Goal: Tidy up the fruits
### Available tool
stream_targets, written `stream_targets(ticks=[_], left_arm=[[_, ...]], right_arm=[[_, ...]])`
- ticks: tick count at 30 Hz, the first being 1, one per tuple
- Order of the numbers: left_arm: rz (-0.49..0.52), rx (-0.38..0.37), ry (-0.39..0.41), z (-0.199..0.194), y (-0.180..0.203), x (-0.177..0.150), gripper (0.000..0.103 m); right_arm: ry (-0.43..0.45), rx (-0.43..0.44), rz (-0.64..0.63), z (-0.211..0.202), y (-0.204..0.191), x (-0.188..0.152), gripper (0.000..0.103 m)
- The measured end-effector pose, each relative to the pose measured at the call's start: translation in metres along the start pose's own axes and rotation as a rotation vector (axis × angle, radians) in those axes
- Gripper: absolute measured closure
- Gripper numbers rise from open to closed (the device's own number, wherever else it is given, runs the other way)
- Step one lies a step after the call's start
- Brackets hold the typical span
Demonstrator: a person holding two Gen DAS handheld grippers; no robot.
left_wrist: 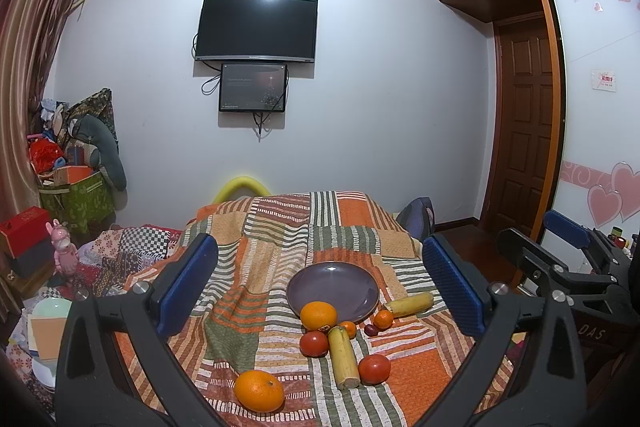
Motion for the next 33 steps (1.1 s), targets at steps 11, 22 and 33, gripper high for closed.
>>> stream_targets(ticks=[11,22,33], left_arm=[[0.000,0.000,0.000,0.0001,-0.0002,-0.0002,0.000],[0.001,-0.001,-0.004,0.0003,-0.0003,-0.0013,0.000],[0.001,-0.005,-0.010,0.0014,0.0008,-0.0016,0.000]], right_arm=[[-0.001,0.000,0.001,-0.0004,-0.0012,-0.0002,0.000],[-0.004,0.007,0.009,0.0004,0.0003,-0.0018,0.000],[-0.011,0.008,0.011,0.0013,-0.0001,-0.0028,0.000]])
Point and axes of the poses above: each gripper's, at about its wrist camera, not at the fingertips, and z roughly the way its jaws point, y to its right, x to its top, the point moved 2 cm from there along z, roughly the way its jaws point, and after that the axes turned 15 degrees about x, right-handed, at the moved point
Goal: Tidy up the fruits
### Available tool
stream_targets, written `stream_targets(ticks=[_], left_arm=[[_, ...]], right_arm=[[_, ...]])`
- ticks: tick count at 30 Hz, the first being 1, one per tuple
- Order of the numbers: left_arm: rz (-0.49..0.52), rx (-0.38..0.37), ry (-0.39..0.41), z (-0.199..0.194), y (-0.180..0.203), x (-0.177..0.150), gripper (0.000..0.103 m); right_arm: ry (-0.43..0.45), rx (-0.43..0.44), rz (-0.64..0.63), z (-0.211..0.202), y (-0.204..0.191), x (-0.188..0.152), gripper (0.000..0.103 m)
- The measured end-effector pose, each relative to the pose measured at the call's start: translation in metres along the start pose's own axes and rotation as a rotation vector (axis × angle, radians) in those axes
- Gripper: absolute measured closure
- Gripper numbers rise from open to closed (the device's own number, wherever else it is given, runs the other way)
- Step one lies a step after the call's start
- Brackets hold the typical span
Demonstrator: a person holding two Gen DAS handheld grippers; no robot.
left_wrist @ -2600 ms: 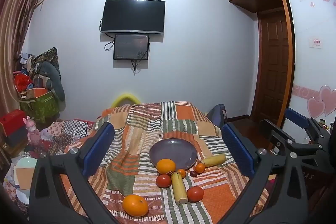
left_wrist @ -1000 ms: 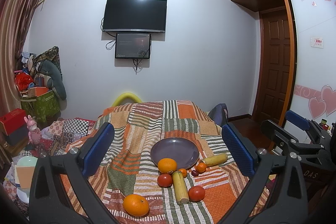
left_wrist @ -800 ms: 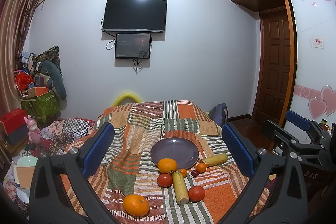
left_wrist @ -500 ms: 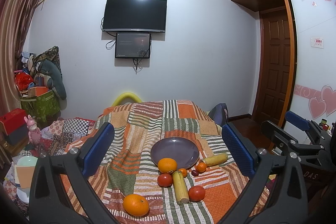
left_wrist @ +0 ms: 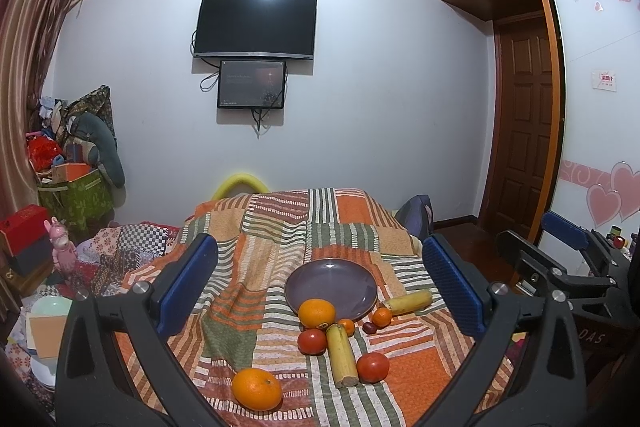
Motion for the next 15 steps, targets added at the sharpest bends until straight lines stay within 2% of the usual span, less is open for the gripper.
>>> stream_targets(ticks=[9,14,15], left_arm=[[0.024,-0.018,-0.021,0.006,0.000,-0.003,0.000],[0.006,-0.026,-0.034,0.010,-0.006,-0.004,0.000],[0.006,-0.029,-0.039,0.012,-0.007,-0.004,0.004]], right_arm=[[-0.008,0.004,0.008,0.002,0.002,-0.002,0.000],[-0.026,0.025,0.012,0.006,0.005,-0.004,0.000],[-0.028,0.026,0.013,0.006,0.006,-0.004,0.000]])
Point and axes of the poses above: each gripper's, at about its wrist camera, not at the fingertips, and z roughly the way its jaws point, y to its right, x to its top, the point moved 2 cm from there along z, roughly the way its jaws point, and after that the axes turned 15 degrees about x, right-handed, at the moved point
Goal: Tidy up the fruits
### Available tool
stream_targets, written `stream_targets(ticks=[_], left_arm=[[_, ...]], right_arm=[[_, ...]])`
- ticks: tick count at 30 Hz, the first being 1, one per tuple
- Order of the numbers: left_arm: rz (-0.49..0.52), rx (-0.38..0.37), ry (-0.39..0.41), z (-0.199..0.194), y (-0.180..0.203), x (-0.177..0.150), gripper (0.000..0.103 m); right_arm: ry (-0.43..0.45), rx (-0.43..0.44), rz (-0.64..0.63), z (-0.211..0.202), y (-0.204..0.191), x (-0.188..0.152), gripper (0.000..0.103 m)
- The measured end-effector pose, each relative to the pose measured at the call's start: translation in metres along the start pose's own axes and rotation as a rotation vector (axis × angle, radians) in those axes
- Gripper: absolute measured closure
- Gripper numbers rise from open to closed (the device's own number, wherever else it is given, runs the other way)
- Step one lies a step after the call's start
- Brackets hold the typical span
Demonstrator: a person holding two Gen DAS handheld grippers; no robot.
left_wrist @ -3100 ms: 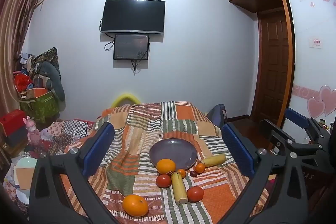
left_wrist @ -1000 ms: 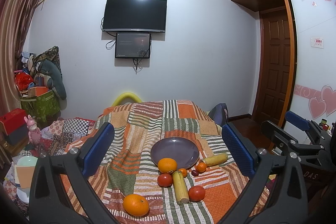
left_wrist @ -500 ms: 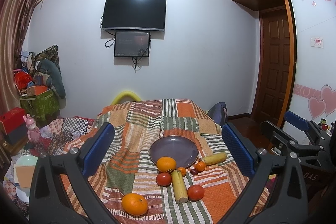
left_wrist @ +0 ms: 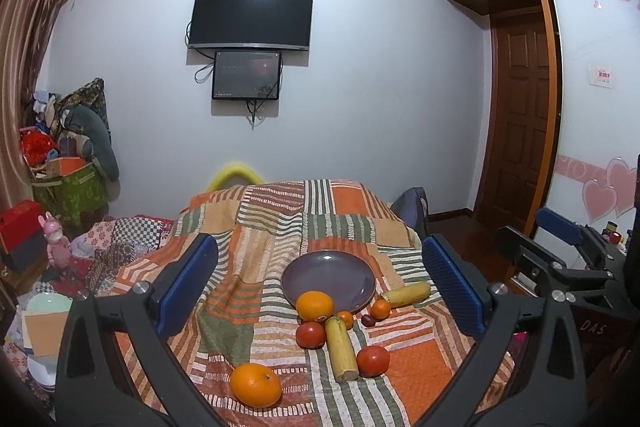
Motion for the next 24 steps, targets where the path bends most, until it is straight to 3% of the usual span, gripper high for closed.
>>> stream_targets(ticks=[3,5,9,11,17,24], left_arm=[[0.019,0.009,-0.025,0.007,-0.004,-0.001,0.018],[0.036,0.021,-0.045,0.013,-0.007,-0.003,0.021],[0.072,0.053,-0.088,0.025,-0.015,-0.014,0.030],[0.094,0.069,-0.123,0.033,-0.020,-0.021,0.031],[0.119,0.104,-0.231,0.061,-0.042,-0.047,0.035],[0.090,0.078,-0.356,0.092,-0.067,-0.076,0.035]], right_arm=[[-0.013,0.008,-0.005,0.003,0.001,-0.002,0.004],[-0.035,0.014,-0.010,0.006,0.002,-0.005,0.016],[-0.098,0.045,0.000,0.018,0.004,-0.012,0.028],[-0.127,0.068,0.013,0.022,0.005,-0.016,0.036],[-0.218,0.103,0.062,0.034,0.012,-0.031,0.043],[-0.336,0.112,0.133,0.056,0.020,-0.045,0.060]])
Point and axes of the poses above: each gripper's, at about its wrist camera, not at the fingertips, and z roughly the way its jaws point, y to its right, x to its top, the point moved 2 cm from there along z, roughly the way its jaws point, and after that the axes turned 15 degrees about x, right-handed, at the moved point
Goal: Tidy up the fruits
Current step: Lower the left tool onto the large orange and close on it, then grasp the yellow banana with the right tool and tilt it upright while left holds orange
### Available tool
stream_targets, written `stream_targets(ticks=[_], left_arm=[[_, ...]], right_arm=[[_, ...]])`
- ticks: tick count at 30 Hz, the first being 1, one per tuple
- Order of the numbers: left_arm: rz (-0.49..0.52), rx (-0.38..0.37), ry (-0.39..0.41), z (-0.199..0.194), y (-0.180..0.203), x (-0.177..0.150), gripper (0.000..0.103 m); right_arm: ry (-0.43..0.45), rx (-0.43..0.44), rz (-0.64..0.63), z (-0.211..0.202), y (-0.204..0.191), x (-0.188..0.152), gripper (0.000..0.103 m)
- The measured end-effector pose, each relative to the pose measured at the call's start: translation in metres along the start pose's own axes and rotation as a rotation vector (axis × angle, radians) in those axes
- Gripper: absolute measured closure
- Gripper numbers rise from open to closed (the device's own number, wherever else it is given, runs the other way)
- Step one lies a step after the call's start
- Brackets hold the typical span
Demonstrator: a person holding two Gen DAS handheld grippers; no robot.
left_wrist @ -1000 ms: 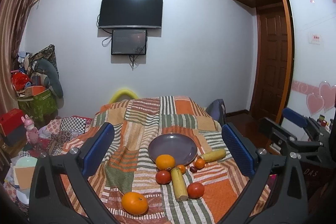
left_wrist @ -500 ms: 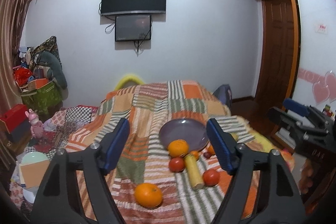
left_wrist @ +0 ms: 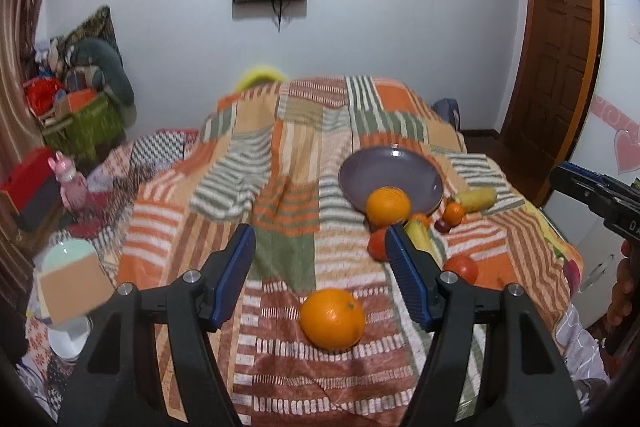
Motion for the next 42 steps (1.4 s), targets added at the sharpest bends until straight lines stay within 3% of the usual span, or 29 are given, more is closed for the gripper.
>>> stream_targets(ticks=[12,29,42], left_arm=[[0.067,-0.049,-0.136,0.045,0.008,-0.031,0.035],[0.103,-0.120,-0.307,0.102,0.030,-0.072,0.035],[0.106,-0.159,-0.336,0.128,0.042,-0.082,0.035]], right_arm=[[-0.154,-0.029,0.037,0.049,0.009,-0.017,0.060],[-0.318,0.015,0.099,0.106,0.025,-0.042,0.060],[-0.415,0.052,0.090,0.150,0.026,-0.058,0.060]])
Point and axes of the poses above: each gripper's, at about its wrist camera, not at the fingertips, and z roughly the way its jaws point, y to its right, x to its top, the point moved 2 cm from there along z, roughly the way its jaws point, and after that the axes turned 15 degrees about x, right-handed, at the moved point
